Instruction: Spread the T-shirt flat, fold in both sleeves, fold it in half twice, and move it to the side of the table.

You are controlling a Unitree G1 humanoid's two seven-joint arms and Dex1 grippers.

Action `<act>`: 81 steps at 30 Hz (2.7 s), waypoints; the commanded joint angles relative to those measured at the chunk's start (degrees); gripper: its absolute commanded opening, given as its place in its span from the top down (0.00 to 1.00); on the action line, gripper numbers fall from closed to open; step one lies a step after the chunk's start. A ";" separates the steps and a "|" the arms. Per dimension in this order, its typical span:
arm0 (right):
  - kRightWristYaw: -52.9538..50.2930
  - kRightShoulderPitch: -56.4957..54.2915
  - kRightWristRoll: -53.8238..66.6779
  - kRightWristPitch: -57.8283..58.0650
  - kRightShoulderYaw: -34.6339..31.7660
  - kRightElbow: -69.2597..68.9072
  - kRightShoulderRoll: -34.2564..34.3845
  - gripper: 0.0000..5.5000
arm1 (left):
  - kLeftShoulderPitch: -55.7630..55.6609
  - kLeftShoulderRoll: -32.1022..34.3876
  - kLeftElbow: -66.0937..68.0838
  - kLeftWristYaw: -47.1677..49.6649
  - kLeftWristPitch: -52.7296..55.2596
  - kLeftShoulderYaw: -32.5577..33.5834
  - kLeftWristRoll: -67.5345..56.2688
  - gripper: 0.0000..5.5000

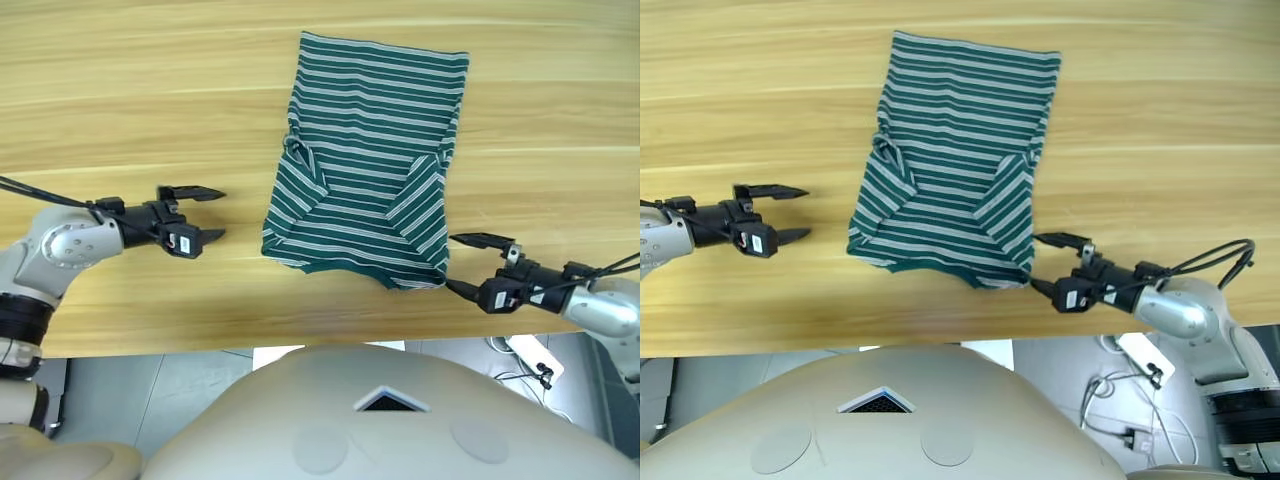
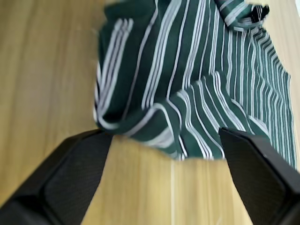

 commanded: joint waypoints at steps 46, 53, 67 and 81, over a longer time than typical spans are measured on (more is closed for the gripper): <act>-3.46 -1.85 -4.29 -0.24 4.94 5.15 0.37 1.00 | -2.45 -7.07 3.62 -7.79 -3.69 -11.63 5.56 0.94; -3.82 -1.23 -3.75 -0.44 4.49 4.34 0.40 1.00 | -1.58 -6.55 3.82 -7.24 -5.46 -9.72 0.78 1.00; -6.78 16.22 2.97 -12.00 -14.71 -10.29 -0.84 1.00 | 16.99 11.08 -17.45 -8.98 -12.82 -1.84 -28.80 1.00; -6.05 17.06 5.98 -13.92 -18.43 -10.45 2.08 1.00 | 15.53 9.05 -18.19 -15.93 -6.83 0.88 -38.19 1.00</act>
